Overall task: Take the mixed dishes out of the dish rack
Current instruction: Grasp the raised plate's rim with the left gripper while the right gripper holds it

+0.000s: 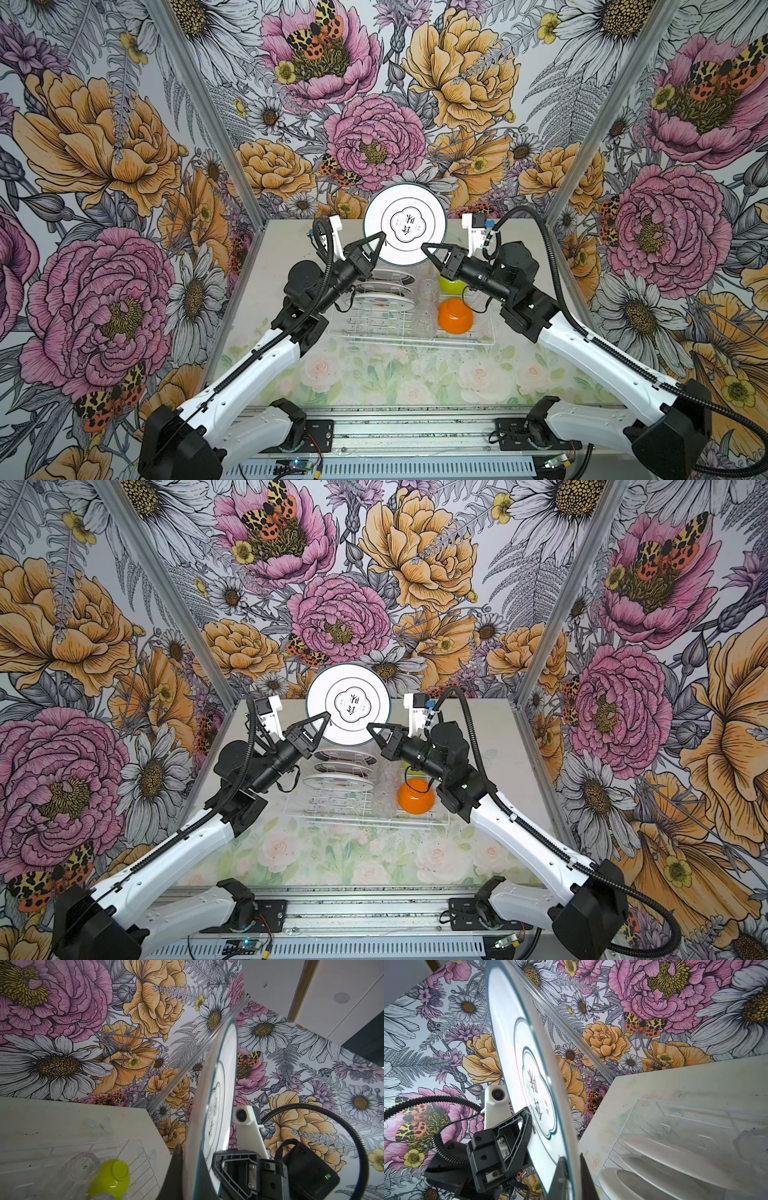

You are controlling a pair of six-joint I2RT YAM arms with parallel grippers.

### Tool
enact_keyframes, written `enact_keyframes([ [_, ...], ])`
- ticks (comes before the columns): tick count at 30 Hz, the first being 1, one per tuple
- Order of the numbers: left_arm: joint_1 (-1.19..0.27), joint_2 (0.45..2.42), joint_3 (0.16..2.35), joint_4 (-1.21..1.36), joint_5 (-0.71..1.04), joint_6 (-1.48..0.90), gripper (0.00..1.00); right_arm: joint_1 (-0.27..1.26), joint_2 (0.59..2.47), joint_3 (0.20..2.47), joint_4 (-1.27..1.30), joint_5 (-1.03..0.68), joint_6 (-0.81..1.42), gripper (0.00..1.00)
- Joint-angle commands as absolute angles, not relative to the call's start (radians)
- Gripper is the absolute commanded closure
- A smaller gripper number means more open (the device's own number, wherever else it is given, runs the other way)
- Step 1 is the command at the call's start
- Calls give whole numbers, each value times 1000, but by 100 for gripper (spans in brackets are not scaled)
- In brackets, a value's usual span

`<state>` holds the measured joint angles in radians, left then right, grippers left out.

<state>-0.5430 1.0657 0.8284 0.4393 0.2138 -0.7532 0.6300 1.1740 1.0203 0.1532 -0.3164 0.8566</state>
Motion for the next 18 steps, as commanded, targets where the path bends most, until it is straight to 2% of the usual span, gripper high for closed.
enact_keyframes([
  [1, -564, 1100, 827, 351, 205, -630, 100, 659, 1200, 1026, 118, -281, 740, 88],
  [9, -560, 1086, 822, 334, 181, -625, 100, 654, 1181, 1003, 143, -264, 735, 44],
  [13, -554, 1086, 827, 320, 168, -615, 100, 653, 1169, 992, 137, -240, 721, 31],
  [18, -518, 1076, 826, 317, 143, -618, 100, 652, 1151, 982, 79, -193, 685, 20],
])
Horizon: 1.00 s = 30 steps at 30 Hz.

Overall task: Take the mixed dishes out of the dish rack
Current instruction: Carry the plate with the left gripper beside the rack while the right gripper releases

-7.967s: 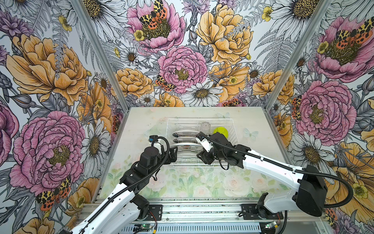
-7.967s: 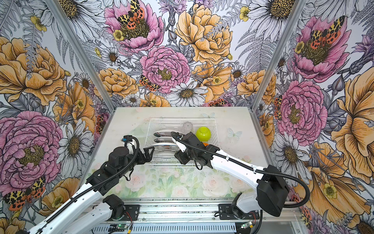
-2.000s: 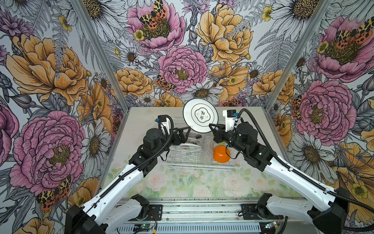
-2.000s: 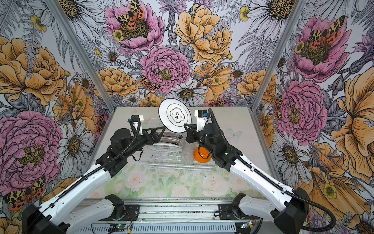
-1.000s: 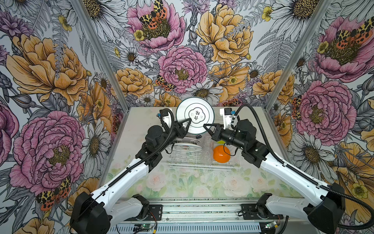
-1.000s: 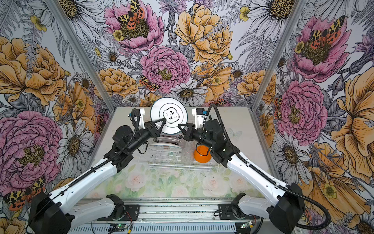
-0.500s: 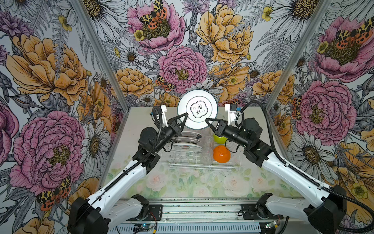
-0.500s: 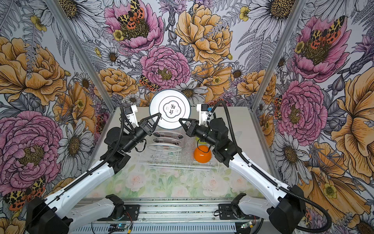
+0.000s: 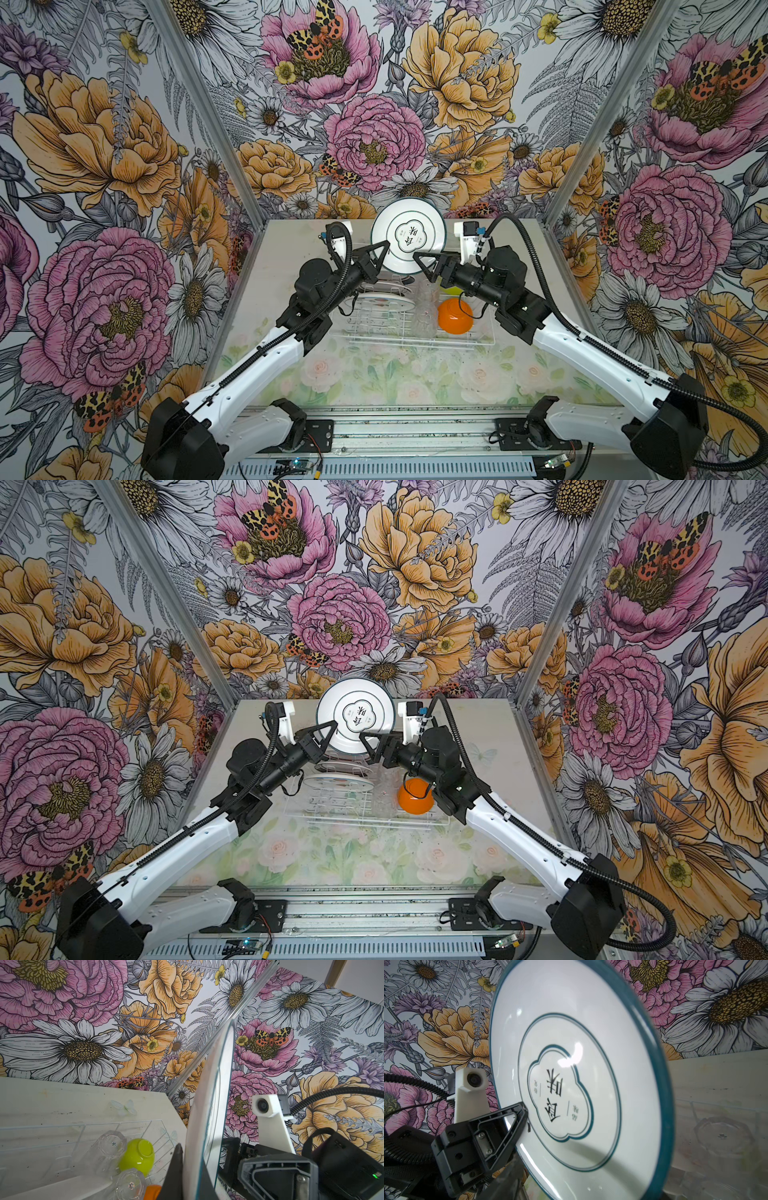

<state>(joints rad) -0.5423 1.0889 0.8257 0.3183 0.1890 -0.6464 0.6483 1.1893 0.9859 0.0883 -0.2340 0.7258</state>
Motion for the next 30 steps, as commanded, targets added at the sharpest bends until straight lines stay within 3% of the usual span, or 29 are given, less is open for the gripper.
enact_keyframes([
  [1, -503, 1071, 823, 315, 135, -619, 100, 652, 1144, 981, 61, -178, 675, 19],
  [15, -237, 936, 738, 273, -63, -631, 100, 644, 1076, 915, -26, -115, 584, 16],
  [22, -100, 905, 675, 296, -22, -730, 100, 637, 1036, 884, -34, -121, 544, 15],
  [30, -49, 883, 659, 241, -8, -729, 100, 629, 1066, 885, -34, -145, 545, 15],
])
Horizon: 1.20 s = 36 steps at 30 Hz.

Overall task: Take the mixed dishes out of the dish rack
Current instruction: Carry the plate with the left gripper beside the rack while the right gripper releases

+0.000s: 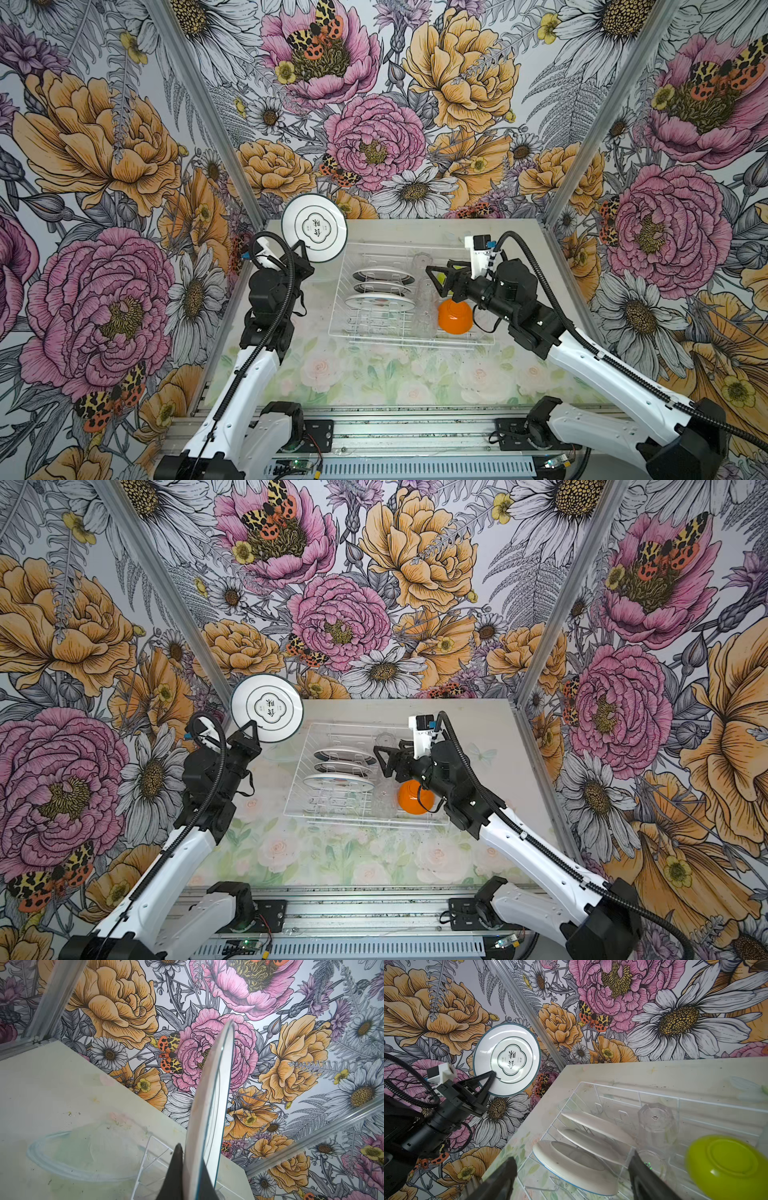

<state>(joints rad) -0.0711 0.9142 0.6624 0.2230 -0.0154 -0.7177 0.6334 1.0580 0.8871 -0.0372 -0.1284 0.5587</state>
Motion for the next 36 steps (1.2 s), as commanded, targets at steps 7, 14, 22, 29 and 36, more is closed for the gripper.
enact_keyframes([
  [7, 59, 884, 602, 233, -33, -764, 100, 612, 1066, 881, -37, -160, 535, 15],
  [14, 153, 884, 516, 267, -25, -819, 100, 572, 1037, 861, -52, -204, 544, 14],
  [22, 225, 911, 411, 312, 1, -866, 100, 535, 1045, 845, -59, -249, 572, 14],
  [29, 260, 925, 354, 319, 23, -898, 100, 527, 1066, 854, -65, -258, 589, 14],
  [36, 262, 954, 320, 281, 25, -848, 100, 525, 1087, 848, -71, -255, 602, 14],
])
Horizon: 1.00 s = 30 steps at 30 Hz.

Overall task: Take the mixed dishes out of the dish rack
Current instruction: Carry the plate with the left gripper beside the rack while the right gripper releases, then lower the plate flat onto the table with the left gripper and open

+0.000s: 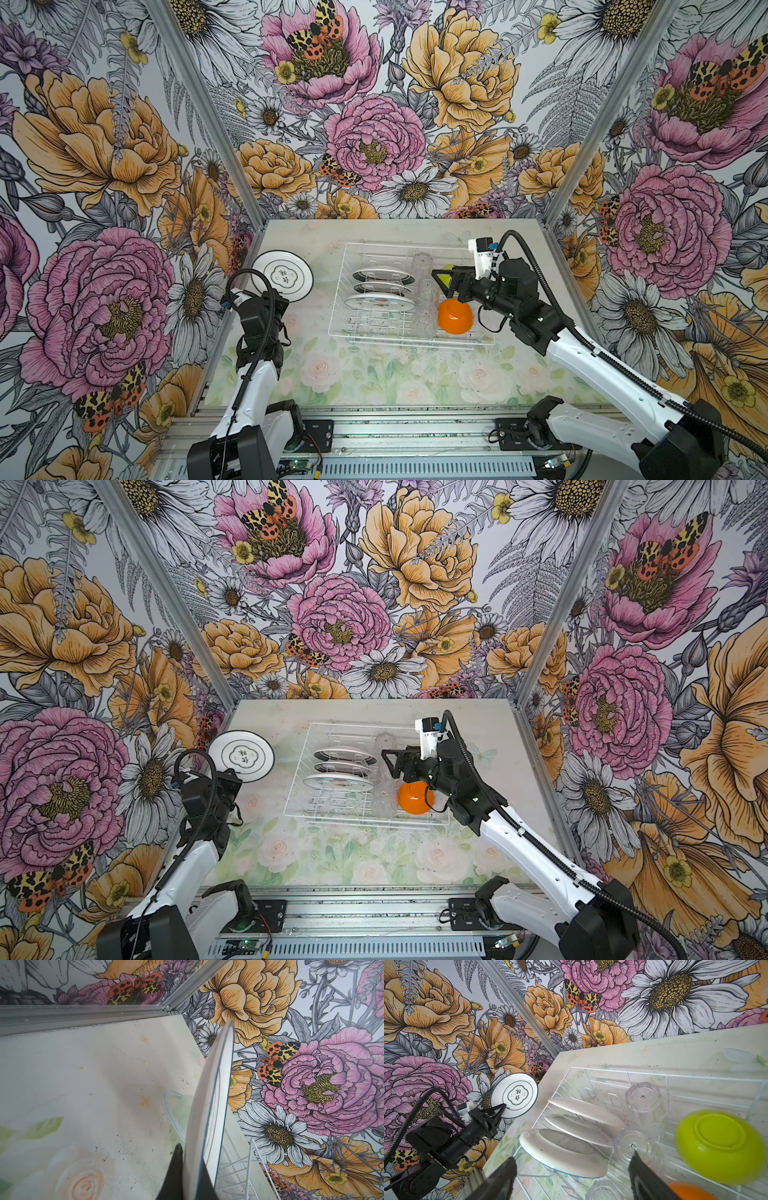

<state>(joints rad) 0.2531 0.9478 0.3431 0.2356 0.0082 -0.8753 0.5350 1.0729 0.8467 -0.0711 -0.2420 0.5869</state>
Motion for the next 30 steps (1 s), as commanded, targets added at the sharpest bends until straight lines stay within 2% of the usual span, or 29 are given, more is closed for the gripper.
enact_keyframes([
  [1, 261, 960, 313, 287, 31, -848, 100, 526, 1093, 845, -70, -253, 606, 14],
  [17, 262, 1199, 331, 336, 152, -777, 100, 521, 1199, 855, -72, -258, 663, 17],
  [24, 261, 1224, 341, 274, 152, -697, 98, 536, 1206, 817, -72, -171, 680, 20],
  [25, 262, 1224, 339, 266, 153, -694, 85, 539, 1209, 813, -72, -160, 682, 20],
  [27, 261, 1224, 333, 261, 155, -698, 52, 545, 1214, 805, -72, -145, 688, 21],
  [28, 261, 1224, 330, 258, 153, -699, 42, 547, 1216, 801, -72, -138, 692, 21],
  [30, 262, 1224, 328, 258, 149, -697, 34, 549, 1216, 796, -72, -131, 700, 21],
])
